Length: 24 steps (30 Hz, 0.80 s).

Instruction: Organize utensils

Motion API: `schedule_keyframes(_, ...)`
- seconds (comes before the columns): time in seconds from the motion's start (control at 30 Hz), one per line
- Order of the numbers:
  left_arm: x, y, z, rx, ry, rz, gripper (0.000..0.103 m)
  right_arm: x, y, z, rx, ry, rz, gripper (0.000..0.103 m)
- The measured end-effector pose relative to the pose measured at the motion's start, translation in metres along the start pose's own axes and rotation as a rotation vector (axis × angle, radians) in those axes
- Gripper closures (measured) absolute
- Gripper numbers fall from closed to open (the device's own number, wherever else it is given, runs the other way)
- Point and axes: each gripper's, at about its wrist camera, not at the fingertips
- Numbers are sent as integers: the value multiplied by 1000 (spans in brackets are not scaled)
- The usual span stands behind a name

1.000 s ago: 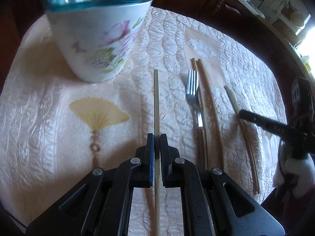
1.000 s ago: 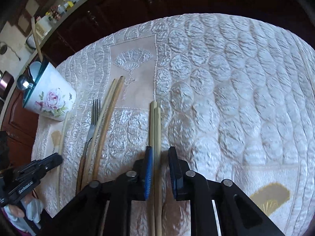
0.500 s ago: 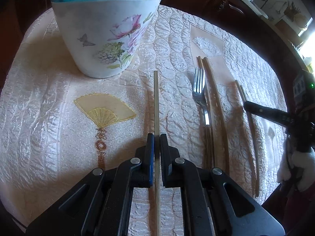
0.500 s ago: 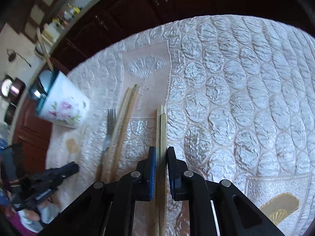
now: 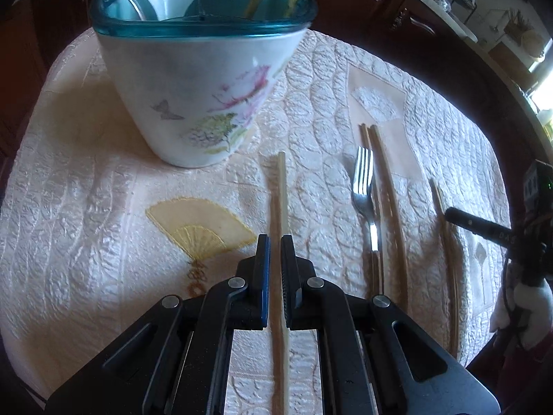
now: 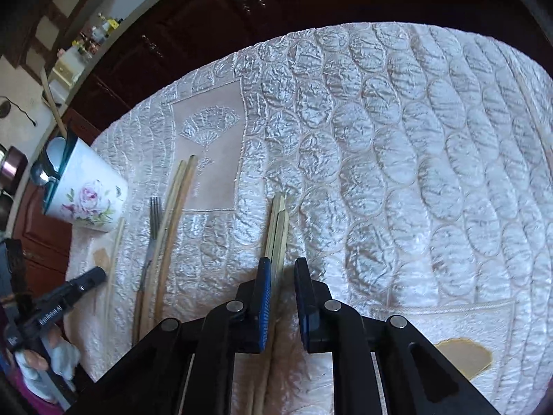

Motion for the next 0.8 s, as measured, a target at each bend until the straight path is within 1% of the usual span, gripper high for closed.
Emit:
schedule_keyframes(0.1,0,-1,0,-1,0,-3,99,8,-4,8,-22,44,1,91)
schedule_keyframes(0.2,2,-1,-1,4,-2,0,99,11,-7,11,-18,28,4,91)
schedule_keyframes(0.27,2,-1,-1,1,-1,0,99,13,-7,14,-26,51,5,91)
schedule_keyframes(0.47,9,-4,-4,-1,-2,5,99,26,-15,27,-58,61,9,91)
schedule_keyframes(0.57,12,-9,-7,2,-14,3,98,31,-23,32,-78,68,22,91)
schedule_keyframes(0.67,18,-17,-13,8,-24,3,98,39,-29,33,-61,38,31,89)
schedule_keyframes(0.73,23,-23,-19,24,-42,4,97,42,-32,33,-47,26,41,89)
schedule_keyframes(0.8,29,-28,-25,43,-71,10,97,44,-31,37,-66,33,40,88)
Point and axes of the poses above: each gripper's, at about its wrist camera, not at the fingertips, and x roughly the way its jaws point, z to its left, y to its underside, and after that the axes turned 4 degrees about z, right-handed
